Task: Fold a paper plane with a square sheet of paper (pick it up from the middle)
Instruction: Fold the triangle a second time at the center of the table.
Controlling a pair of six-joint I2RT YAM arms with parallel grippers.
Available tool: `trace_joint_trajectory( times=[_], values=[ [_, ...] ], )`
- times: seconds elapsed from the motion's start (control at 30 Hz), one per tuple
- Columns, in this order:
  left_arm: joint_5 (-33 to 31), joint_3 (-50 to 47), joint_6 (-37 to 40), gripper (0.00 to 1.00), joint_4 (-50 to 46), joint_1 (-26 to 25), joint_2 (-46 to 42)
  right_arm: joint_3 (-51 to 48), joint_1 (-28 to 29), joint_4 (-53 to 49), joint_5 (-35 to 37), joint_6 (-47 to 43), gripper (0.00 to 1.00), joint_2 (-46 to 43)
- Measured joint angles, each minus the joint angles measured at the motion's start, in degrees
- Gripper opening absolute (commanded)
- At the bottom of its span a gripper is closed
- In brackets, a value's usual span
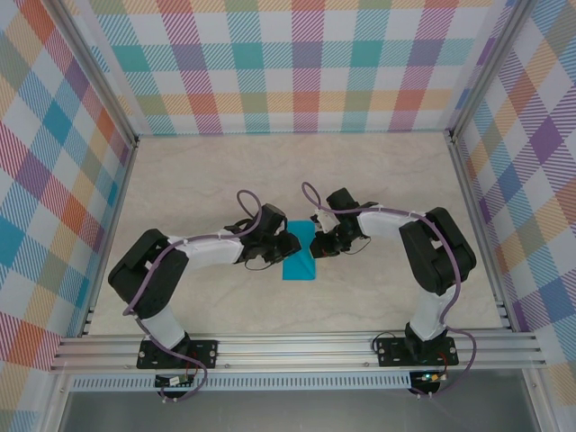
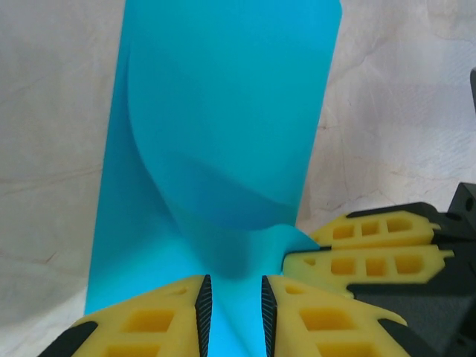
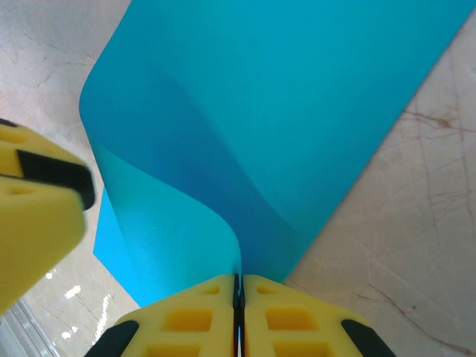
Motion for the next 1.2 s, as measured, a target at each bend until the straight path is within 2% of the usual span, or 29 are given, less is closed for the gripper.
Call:
trace_joint_trajectory(
  times=[0.2, 0.6, 0.87, 1.07, 1.2],
  values=[
    [0.8, 1.0, -0.5, 0.26, 2.5, -0.2, 2.7, 0.0, 0.0, 0.0, 0.3, 0.0, 0.10, 0.4],
    [-0.5, 0.7, -1.7, 0.28, 4.0, -0.3, -0.9, 0.0, 0.0, 0.0, 0.5, 0.0, 0.11, 0.4],
    [-0.3, 0.7, -3.0, 0.26, 7.3, -0.3, 1.1, 0.0, 0.0, 0.0, 0.8, 0.0, 0.12, 0.4],
    [-0.3, 0.7, -3.5, 0.26, 7.2, -0.3, 3.9, 0.0, -0.3, 0.1, 0.1, 0.1, 0.17, 0.3],
    [-0.4, 0.7, -3.9, 0.26, 7.2, -0.3, 4.1, -0.5, -1.1, 1.1, -2.3, 0.8, 0.24, -0.5]
  ],
)
